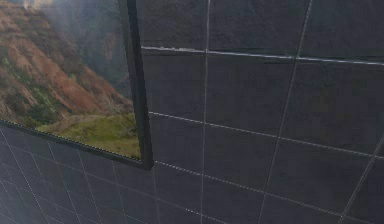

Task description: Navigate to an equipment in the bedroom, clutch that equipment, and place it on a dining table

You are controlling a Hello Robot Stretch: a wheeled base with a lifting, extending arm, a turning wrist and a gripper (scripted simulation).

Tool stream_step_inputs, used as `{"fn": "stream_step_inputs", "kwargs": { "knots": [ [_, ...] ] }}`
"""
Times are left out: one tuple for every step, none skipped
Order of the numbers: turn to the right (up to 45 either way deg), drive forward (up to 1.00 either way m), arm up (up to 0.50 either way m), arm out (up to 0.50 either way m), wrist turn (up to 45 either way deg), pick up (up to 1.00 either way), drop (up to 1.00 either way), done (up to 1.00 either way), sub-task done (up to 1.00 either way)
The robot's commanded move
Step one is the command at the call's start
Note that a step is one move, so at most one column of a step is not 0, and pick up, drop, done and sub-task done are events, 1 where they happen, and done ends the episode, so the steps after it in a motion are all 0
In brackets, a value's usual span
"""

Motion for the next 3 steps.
{"fn": "stream_step_inputs", "kwargs": {
  "knots": [
    [0.0, 0.0, 0.0, 0.0, 45.0, 0.0, 0.0, 0.0, 0.0],
    [0.0, 0.0, 0.0, 0.0, 45.0, 0.0, 0.0, 0.0, 0.0],
    [0.0, 0.0, 0.0, 0.0, 24.0, 0.0, 0.0, 0.0, 0.0]
  ]
}}
